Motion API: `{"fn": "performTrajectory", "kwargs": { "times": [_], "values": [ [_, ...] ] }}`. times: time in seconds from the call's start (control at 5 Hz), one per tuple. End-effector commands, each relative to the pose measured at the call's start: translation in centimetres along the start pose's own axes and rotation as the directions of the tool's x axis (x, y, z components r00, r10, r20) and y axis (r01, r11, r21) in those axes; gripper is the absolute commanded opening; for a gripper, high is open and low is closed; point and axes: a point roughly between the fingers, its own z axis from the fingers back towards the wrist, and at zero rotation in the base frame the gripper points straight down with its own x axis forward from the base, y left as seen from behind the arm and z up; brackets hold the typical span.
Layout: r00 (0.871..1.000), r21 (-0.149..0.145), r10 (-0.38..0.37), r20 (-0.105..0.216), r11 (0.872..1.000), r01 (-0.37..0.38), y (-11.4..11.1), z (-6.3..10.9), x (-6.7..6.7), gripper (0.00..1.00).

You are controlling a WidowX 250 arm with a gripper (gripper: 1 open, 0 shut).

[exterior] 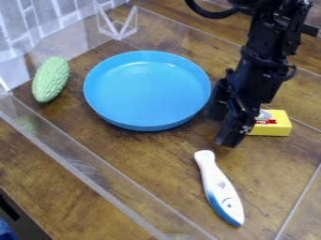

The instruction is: Put the yellow brick in the blue tray

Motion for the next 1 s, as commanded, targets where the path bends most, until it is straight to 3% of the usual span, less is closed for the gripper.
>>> {"fn": "performTrajectory", "kwargs": {
  "times": [0.0,0.8],
  "values": [
    [0.998,0.049,-0.013,0.056,0.999,0.01,0.0,2.5,0.7,1.0],
    [0.997,0.061,-0.021,0.076,0.998,0.017,0.5,1.9,2.3,1.0]
  ]
}}
